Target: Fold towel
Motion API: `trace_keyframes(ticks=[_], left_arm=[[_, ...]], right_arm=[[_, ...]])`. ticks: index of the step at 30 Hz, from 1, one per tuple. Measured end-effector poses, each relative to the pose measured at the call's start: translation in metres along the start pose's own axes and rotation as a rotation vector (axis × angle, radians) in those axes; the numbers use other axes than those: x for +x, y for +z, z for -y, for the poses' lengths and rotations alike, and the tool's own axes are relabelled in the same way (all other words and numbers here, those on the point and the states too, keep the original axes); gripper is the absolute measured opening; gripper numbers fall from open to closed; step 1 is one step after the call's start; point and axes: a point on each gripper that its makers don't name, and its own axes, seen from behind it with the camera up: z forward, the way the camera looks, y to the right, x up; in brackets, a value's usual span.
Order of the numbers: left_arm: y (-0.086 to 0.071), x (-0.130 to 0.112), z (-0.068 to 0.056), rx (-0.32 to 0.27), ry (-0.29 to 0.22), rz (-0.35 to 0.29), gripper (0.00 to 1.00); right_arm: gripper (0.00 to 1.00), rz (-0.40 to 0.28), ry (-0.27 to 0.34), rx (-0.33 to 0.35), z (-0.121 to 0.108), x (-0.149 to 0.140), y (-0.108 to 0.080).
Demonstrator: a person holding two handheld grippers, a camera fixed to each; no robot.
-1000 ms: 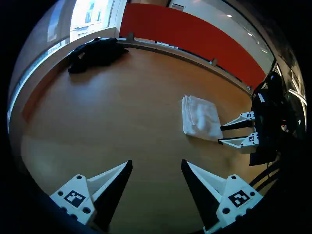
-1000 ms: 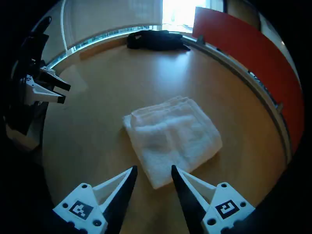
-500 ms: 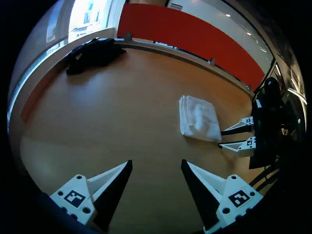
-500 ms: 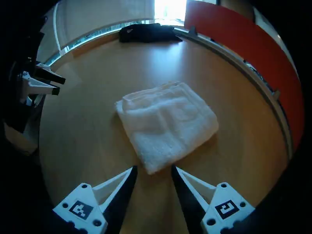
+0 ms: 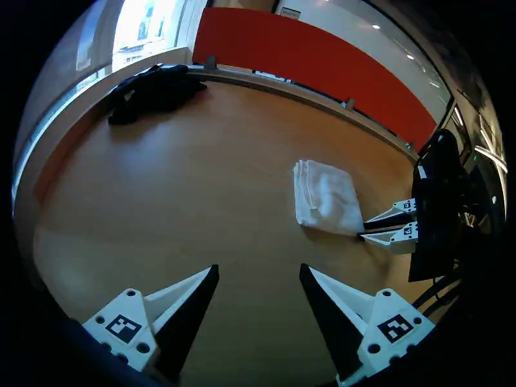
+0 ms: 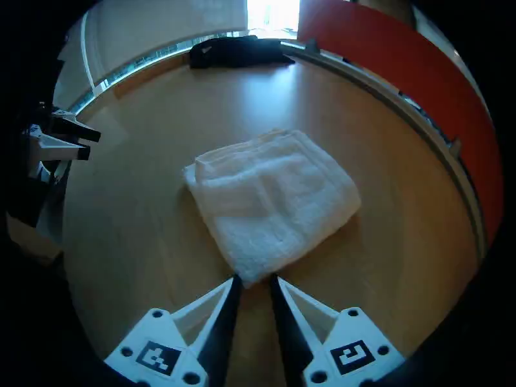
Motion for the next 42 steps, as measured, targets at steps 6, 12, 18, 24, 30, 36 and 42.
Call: trace_keyframes(ticks=[6, 12, 18, 24, 30, 36, 42], left_arm=[[0.0, 0.0, 0.0, -0.001, 0.003, -0.001, 0.93], [-0.001, 0.0, 0.0, -0.002, 0.01, -0.002, 0.93], [0.0, 0.001, -0.001, -0.013, 0.006, -0.008, 0.93], [0.0, 0.008, -0.005, -0.024, -0.004, -0.03, 0.93], [-0.002, 0.017, -0.009, -0.036, -0.005, -0.053, 0.93], [-0.007, 0.028, -0.01, -0.04, -0.003, -0.073, 0.93], [-0.012, 0.035, -0.012, -0.04, 0.009, -0.082, 0.93]], right_arm=[[0.05, -0.005, 0.017, 0.001, 0.001, -0.001, 0.0], [0.03, -0.025, 0.005, -0.006, 0.002, 0.004, -0.002], [0.03, -0.06, -0.015, -0.033, -0.004, 0.024, -0.02], [0.03, -0.118, -0.055, -0.082, -0.02, 0.061, -0.05], [0.03, -0.185, -0.088, -0.127, -0.034, 0.1, -0.087], [0.03, -0.254, -0.113, -0.161, -0.042, 0.132, -0.122], [0.03, -0.297, -0.105, -0.183, -0.048, 0.146, -0.148]])
